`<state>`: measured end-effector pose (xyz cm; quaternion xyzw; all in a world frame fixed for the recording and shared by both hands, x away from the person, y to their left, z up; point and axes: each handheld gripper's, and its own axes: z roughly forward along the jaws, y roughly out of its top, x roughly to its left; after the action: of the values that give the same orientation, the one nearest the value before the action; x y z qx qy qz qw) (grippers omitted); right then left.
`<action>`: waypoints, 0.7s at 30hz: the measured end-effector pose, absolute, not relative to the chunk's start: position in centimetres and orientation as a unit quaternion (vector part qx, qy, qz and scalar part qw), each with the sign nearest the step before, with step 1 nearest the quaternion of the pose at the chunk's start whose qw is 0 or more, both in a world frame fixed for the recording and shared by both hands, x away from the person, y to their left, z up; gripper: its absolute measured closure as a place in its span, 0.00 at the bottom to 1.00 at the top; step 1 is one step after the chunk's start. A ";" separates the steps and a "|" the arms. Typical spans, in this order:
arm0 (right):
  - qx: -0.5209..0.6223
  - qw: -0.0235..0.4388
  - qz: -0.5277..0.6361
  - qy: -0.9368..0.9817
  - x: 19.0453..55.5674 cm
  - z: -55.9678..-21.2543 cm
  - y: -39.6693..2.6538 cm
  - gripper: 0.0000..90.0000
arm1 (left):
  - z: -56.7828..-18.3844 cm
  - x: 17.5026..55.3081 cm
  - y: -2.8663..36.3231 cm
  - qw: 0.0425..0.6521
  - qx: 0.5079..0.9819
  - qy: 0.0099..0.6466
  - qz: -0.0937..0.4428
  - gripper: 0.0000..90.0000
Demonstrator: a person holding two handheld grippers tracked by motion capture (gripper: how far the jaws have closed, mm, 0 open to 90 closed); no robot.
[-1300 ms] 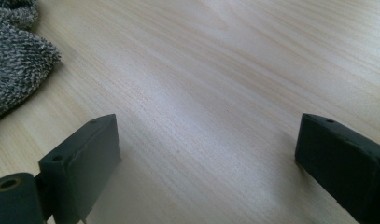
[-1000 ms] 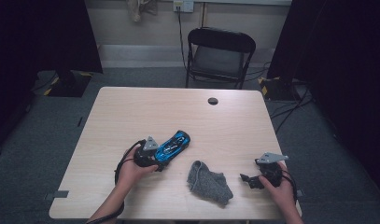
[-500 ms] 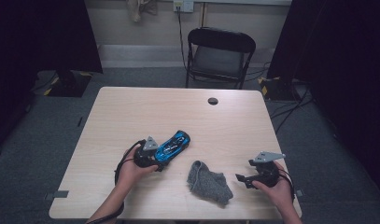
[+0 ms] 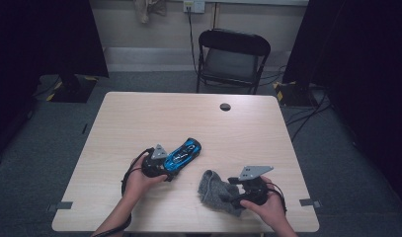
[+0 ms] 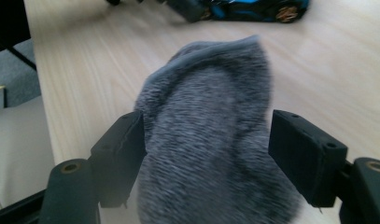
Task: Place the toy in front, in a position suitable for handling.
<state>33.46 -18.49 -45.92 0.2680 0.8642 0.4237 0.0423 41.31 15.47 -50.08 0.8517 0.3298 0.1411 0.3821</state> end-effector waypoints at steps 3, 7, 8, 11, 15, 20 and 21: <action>0.255 0.033 0.412 0.874 33.2 -46.5 -17.2 0.34 | -50.1 41.3 15.5 0.382 0.852 0.330 0.141 0.27; 0.244 0.038 0.407 0.880 33.0 -47.2 -16.2 0.42 | -50.1 41.3 15.5 0.382 0.852 0.329 0.141 0.27; 0.243 0.038 0.404 0.881 33.0 -47.4 -16.0 0.44 | -50.1 41.3 15.5 0.382 0.852 0.329 0.141 0.27; 0.237 0.044 0.390 0.888 32.9 -48.0 -15.6 0.44 | -50.1 41.3 15.5 0.382 0.852 0.330 0.141 0.27; 0.232 0.043 0.387 0.891 32.7 -48.5 -15.3 0.49 | -50.1 41.3 15.5 0.382 0.852 0.330 0.141 0.27; 0.227 0.055 0.382 0.894 32.5 -48.8 -15.2 0.52 | -50.1 41.3 15.5 0.382 0.852 0.330 0.141 0.27; 0.222 0.069 0.373 0.898 32.4 -48.8 -15.0 0.59 | -50.1 41.3 15.5 0.382 0.852 0.330 0.141 0.27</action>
<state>32.37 -14.99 -48.78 0.2223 0.8983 0.3726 0.0693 41.31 15.47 -50.08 0.8516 0.3297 0.1410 0.3823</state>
